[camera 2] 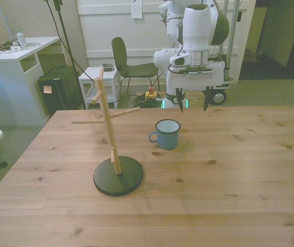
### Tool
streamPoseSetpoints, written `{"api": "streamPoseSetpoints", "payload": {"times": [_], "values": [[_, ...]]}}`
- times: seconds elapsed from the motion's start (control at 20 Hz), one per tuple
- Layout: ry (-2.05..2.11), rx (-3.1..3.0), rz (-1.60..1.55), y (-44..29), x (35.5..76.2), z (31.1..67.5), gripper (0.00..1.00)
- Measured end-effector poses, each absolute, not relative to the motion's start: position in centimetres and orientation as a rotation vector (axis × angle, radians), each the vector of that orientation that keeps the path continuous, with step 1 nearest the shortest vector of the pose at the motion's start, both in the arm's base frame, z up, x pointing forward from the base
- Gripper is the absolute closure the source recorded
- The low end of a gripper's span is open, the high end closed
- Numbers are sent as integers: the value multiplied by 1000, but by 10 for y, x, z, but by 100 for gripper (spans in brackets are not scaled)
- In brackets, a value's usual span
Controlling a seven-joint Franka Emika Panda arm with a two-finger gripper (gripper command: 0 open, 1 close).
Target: Hang the mug
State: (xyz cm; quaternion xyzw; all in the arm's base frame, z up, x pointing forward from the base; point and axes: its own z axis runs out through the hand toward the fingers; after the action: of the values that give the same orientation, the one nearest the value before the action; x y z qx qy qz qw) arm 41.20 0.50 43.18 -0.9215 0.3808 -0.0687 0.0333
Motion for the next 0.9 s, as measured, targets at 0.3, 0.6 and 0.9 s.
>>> {"api": "streamPoseSetpoints", "payload": {"times": [0.3, 0.6, 0.9], "values": [[1197, -2821, -191, -3, 412, 431, 0], [1276, -2765, -195, -33, 424, 448, 0], [1324, -2743, -174, -58, 451, 447, 0]]}}
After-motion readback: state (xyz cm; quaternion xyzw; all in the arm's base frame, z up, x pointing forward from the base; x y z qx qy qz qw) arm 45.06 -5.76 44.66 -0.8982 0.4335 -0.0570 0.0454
